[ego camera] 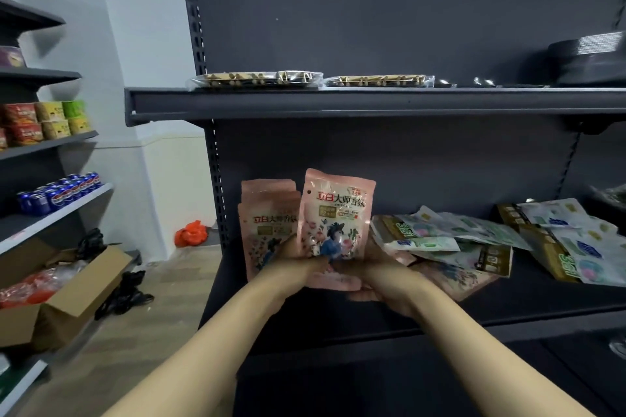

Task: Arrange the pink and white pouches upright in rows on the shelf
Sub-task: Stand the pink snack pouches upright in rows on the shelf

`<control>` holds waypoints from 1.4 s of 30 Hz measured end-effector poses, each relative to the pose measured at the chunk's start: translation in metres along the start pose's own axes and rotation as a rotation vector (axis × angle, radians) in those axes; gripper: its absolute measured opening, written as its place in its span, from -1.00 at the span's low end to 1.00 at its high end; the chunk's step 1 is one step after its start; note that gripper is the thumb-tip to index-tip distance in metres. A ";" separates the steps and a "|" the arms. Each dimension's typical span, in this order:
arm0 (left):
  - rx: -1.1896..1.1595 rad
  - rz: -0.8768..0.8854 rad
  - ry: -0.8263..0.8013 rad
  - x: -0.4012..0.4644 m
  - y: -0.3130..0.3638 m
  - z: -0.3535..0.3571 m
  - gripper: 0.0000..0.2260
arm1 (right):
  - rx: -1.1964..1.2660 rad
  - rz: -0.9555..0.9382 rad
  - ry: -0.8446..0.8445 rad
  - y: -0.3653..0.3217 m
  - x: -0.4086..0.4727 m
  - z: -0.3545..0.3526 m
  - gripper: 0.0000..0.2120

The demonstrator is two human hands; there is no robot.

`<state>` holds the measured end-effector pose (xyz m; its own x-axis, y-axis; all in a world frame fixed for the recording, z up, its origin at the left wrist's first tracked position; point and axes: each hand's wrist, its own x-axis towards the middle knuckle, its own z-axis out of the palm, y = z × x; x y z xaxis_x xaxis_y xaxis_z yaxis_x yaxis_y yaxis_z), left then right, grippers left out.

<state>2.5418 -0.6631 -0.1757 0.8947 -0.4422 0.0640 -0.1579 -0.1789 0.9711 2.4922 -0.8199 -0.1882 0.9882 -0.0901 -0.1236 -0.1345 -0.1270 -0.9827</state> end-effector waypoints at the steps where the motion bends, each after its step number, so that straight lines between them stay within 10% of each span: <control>1: 0.061 0.003 -0.002 -0.001 -0.004 -0.008 -0.65 | -0.063 -0.015 -0.017 -0.001 -0.001 0.007 -0.67; 7: 0.285 -0.037 0.066 -0.010 -0.038 -0.038 -0.62 | -0.611 -0.138 0.043 -0.005 0.008 0.056 -0.64; 16: 0.257 -0.124 0.261 -0.011 -0.058 -0.054 -0.78 | -0.791 -0.071 0.259 0.026 0.049 0.091 -0.61; 42: 0.331 -0.077 0.214 0.017 -0.091 -0.067 -0.67 | -0.636 -0.020 0.205 0.041 0.073 0.090 -0.58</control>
<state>2.5997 -0.5951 -0.2478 0.9705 -0.2293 0.0746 -0.1818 -0.4928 0.8509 2.5655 -0.7432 -0.2501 0.9656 -0.2593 -0.0164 -0.1953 -0.6827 -0.7041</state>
